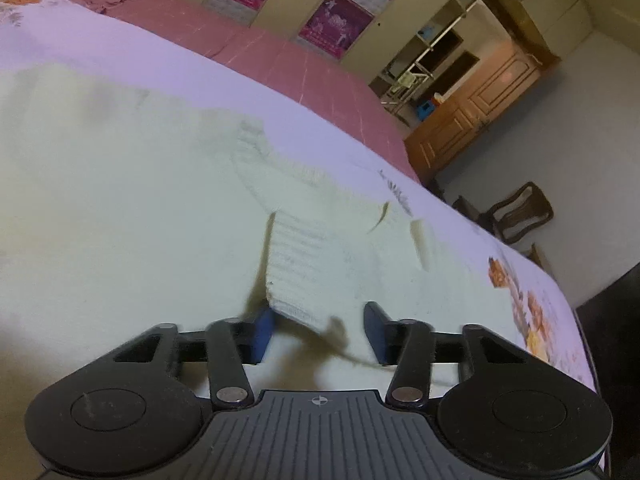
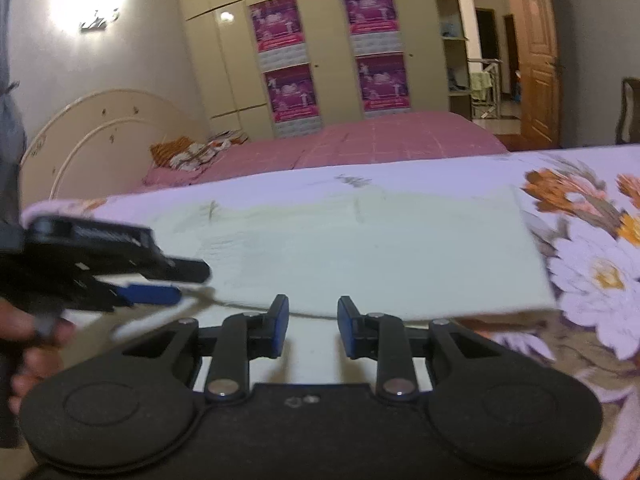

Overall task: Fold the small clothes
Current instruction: 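Grasp the other sleeve cuff with the left gripper and fold it across the body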

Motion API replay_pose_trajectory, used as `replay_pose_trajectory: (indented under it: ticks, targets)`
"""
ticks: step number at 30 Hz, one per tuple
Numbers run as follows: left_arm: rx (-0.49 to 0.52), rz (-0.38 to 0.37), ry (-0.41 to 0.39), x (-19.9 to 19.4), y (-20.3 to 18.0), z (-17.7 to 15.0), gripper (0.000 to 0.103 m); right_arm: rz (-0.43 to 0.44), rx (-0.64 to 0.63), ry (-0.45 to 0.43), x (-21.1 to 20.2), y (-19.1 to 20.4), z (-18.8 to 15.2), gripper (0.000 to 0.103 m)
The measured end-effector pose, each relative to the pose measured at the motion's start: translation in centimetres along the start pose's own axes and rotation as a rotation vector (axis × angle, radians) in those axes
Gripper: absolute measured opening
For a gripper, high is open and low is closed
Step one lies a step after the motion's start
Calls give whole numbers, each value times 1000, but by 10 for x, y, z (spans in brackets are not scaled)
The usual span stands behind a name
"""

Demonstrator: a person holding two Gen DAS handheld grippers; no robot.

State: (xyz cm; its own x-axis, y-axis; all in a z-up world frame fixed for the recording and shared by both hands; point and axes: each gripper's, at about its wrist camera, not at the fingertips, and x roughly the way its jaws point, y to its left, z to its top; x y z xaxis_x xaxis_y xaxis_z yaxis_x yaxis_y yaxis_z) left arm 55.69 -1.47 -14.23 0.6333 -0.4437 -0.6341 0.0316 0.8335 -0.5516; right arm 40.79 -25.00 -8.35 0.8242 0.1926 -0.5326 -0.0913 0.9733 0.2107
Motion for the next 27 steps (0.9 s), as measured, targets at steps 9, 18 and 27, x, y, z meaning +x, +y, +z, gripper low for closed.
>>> replay_pose_trajectory:
  ticks: [9,18,27]
  targets:
    - [21,36,-120,-31,5,20,3,-70,66,21,7,-36,-3,32]
    - [-13,100,-143,-49,43,29,3,-105,93,42,15,-54,-5,34]
    - [-46,134,-136,-72,89,19,3,-102,86,53,22,-61,-6,32]
